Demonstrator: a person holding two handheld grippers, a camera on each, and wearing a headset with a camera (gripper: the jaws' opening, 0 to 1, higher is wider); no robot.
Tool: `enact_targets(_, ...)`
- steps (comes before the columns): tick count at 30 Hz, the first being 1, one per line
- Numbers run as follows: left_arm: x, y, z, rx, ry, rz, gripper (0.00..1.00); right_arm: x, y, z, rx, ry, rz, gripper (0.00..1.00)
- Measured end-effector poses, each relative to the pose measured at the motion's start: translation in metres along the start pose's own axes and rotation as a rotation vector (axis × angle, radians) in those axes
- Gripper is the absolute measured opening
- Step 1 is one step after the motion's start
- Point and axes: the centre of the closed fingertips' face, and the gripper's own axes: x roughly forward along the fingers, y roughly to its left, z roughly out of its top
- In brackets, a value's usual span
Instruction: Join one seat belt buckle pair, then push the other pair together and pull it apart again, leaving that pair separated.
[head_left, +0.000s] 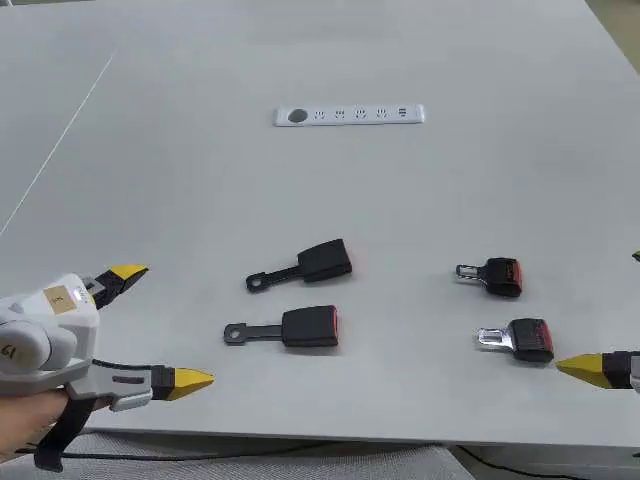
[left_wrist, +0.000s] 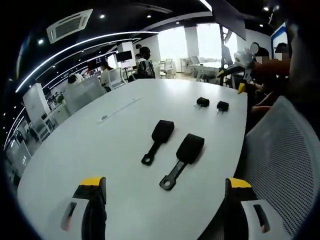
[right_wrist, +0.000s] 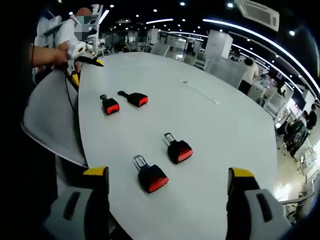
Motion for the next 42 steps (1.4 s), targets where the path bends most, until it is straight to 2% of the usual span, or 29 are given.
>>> enact_targets(1,0.001,0.001,0.004,-0.018,-0.014,0.006,1.00,0.000,0.001,0.000,0.004,0.001,0.006,0.99)
enact_targets(5,0.000,0.000,0.005,-0.010,-0.014,0.007,1.00,0.002,0.004,0.001,-0.006,0.001,0.009,0.99)
enact_targets(9,-0.001,0.000,0.003,-0.003,-0.008,0.010,1.00,0.002,0.004,0.001,-0.022,0.012,0.006,1.00)
enact_targets(15,-0.005,-0.001,0.002,-0.009,-0.012,0.014,1.00,-0.004,0.001,0.006,-0.024,0.001,-0.003,1.00)
enact_targets(17,-0.005,0.000,0.001,-0.015,-0.011,0.014,1.00,-0.004,-0.004,0.007,-0.033,0.006,-0.030,1.00)
enact_targets(21,-0.004,0.000,0.002,-0.012,-0.012,0.014,1.00,-0.002,-0.005,0.007,-0.021,0.010,-0.035,1.00)
enact_targets(28,-0.002,-0.003,0.005,0.003,-0.018,0.006,1.00,0.000,0.002,0.008,-0.023,0.019,-0.017,0.99)
enact_targets(32,-0.002,-0.001,0.003,0.001,-0.003,0.016,1.00,-0.001,0.000,0.008,-0.021,0.022,-0.028,0.99)
enact_targets(36,-0.002,-0.002,-0.001,0.018,0.018,0.011,1.00,-0.003,0.000,0.011,-0.001,0.006,-0.026,0.97)
enact_targets(38,-0.002,-0.004,0.001,0.018,0.005,0.006,1.00,-0.005,-0.001,0.005,-0.029,0.043,-0.029,0.95)
enact_targets(42,-0.003,-0.002,0.001,0.057,0.014,0.020,0.99,-0.006,0.002,0.002,-0.019,0.050,-0.023,0.94)
